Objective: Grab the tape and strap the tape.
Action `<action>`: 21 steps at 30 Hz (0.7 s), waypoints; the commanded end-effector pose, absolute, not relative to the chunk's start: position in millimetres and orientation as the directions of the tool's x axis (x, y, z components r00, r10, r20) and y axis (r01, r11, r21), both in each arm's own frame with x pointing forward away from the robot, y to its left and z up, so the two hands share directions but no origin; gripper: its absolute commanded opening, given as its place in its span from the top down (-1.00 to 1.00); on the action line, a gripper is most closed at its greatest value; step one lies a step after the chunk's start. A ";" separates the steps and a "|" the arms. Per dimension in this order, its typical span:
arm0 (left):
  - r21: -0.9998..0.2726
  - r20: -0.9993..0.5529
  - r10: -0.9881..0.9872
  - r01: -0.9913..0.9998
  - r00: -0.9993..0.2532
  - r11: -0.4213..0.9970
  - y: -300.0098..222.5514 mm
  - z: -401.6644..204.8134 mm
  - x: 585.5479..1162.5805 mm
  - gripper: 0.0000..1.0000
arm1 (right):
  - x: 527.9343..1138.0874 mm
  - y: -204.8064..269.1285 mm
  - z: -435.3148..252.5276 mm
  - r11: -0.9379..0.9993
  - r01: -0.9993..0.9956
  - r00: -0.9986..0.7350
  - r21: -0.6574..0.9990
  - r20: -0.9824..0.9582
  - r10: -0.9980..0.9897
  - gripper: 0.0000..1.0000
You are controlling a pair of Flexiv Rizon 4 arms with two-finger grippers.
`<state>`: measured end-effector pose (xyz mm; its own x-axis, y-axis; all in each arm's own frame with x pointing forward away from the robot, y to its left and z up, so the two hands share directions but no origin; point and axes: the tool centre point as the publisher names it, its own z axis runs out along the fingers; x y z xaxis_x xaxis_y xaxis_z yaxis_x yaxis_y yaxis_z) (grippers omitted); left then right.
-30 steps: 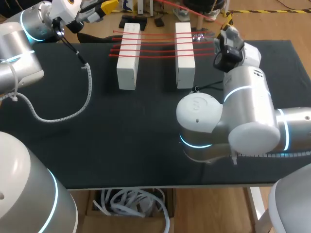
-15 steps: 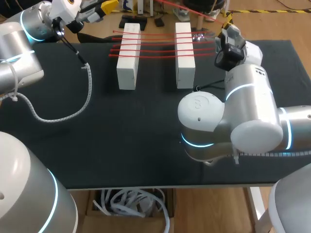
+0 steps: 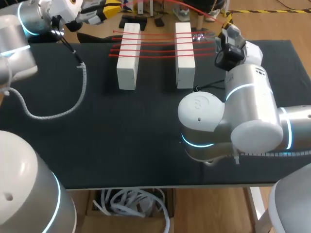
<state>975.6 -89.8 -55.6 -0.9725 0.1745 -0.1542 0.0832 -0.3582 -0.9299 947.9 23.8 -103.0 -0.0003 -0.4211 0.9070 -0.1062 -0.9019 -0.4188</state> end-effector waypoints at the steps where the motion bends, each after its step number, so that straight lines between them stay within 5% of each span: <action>1: -0.983 -0.154 0.226 0.125 -0.962 -0.135 -85.4 -43.0 977.0 1.00 | 947.8 22.4 -100.4 -0.903 -0.107 0.006 -0.417 0.908 -0.420 1.00; 11: -0.940 -0.064 0.227 0.135 -0.972 0.314 -82.2 -45.3 973.8 1.00 | 947.8 22.4 -100.4 -0.903 -0.107 0.006 -0.417 0.908 -0.420 1.00; 21: -0.923 -0.058 0.163 0.115 -0.985 0.366 -80.2 -45.0 972.8 1.00 | 947.8 22.4 -100.4 -0.903 -0.107 0.006 -0.417 0.908 -0.420 1.00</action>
<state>985.1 -77.8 -51.2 -0.9778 0.2050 -0.0436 0.0834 0.1900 -0.9782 947.9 23.6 -103.0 -0.0003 -0.4211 0.9070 -0.1059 -0.9019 -0.4187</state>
